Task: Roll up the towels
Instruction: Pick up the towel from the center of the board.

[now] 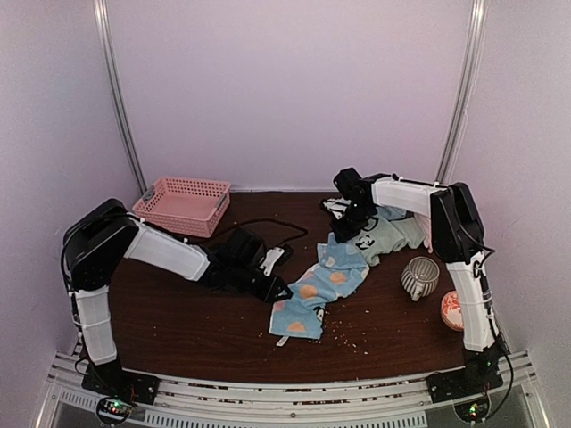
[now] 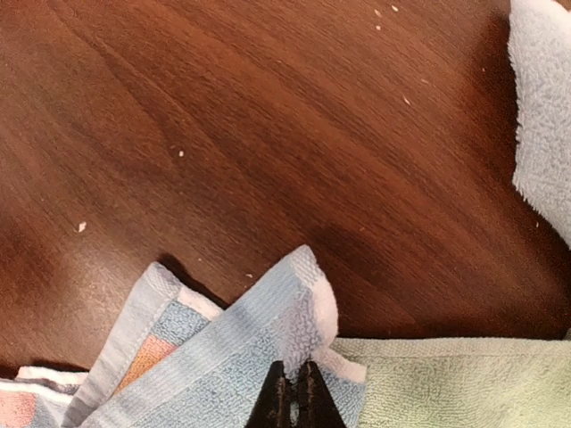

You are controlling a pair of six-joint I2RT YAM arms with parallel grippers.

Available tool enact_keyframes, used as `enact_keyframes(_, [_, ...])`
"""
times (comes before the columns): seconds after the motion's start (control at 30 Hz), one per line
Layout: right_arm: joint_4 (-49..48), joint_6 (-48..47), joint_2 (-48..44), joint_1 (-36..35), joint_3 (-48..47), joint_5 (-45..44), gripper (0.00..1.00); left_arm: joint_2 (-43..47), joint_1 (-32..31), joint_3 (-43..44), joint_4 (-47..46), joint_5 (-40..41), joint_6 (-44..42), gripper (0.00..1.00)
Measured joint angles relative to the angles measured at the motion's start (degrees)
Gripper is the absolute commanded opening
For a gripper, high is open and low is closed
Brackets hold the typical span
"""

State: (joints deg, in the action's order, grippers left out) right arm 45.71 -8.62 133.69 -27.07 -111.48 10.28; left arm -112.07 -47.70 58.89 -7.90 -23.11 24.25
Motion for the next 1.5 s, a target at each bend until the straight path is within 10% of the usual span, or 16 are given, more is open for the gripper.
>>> enact_keyframes(0.43, [-5.03,-0.61,-12.63,1.64,-8.11,17.07,0.01,21.66,1.73,20.94,26.16,16.09,-14.62,0.0])
enact_keyframes(0.63, [-18.36,-9.86,-38.77,5.33,19.47,29.79,0.22,37.2,-7.26,15.67,29.27,18.49,-20.2,0.03])
enact_keyframes(0.9, [-3.93,-32.46,-36.96,3.17,39.3,29.57,0.43,25.88,-19.45,-0.42,49.55,14.4,-19.65,0.5])
enact_keyframes(1.23, [-3.56,-27.15,-39.8,4.61,37.29,28.41,0.42,32.3,-5.07,4.09,46.29,17.27,-20.57,0.54])
enact_keyframes(1.5, [-5.27,-17.05,-34.84,4.33,37.22,26.95,0.46,26.93,-5.68,1.44,43.82,4.61,-24.02,0.54])
